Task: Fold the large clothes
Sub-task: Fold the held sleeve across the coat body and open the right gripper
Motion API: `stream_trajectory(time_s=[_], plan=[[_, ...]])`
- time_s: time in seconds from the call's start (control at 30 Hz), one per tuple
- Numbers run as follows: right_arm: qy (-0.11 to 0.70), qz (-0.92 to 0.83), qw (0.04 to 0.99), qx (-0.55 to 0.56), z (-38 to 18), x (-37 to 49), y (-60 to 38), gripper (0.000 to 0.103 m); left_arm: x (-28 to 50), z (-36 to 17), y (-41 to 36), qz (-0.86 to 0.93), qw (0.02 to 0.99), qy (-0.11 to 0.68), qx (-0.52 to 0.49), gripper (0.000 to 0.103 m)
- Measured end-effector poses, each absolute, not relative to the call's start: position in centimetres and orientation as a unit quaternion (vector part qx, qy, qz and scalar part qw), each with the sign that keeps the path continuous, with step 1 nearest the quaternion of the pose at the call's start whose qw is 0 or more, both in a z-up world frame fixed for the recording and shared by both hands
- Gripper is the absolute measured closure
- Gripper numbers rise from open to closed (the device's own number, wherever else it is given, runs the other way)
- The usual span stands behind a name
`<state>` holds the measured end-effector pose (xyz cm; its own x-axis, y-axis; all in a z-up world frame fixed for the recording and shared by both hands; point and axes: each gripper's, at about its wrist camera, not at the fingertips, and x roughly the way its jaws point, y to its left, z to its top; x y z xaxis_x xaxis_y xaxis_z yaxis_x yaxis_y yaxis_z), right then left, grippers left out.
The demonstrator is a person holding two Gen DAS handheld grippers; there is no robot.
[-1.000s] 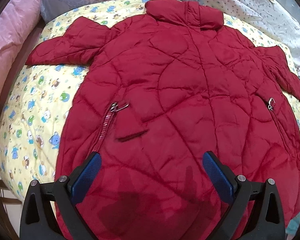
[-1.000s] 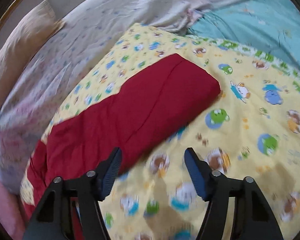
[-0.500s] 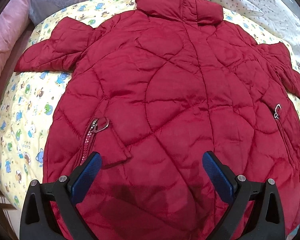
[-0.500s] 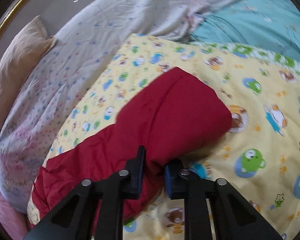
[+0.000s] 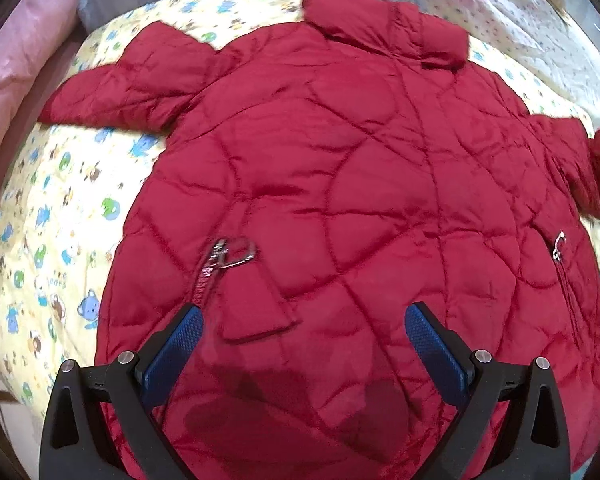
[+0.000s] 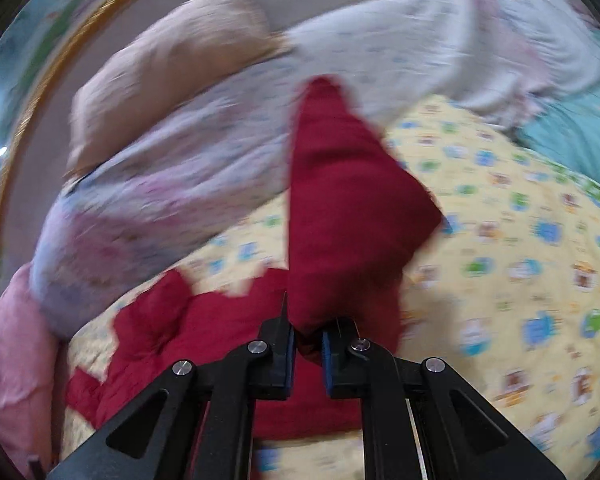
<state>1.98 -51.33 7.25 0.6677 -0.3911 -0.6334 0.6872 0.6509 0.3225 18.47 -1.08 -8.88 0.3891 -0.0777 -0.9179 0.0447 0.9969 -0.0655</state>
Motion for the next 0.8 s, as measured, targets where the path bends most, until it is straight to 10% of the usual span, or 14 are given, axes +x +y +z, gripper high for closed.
stream_trajectory(time_s=[0.8], plan=[[0.44, -0.073, 0.878, 0.176, -3.2, 23.7, -29.6, 0.094, 21.4, -7.3, 8.2, -0.075, 0.826, 0.538, -0.15, 0.001]])
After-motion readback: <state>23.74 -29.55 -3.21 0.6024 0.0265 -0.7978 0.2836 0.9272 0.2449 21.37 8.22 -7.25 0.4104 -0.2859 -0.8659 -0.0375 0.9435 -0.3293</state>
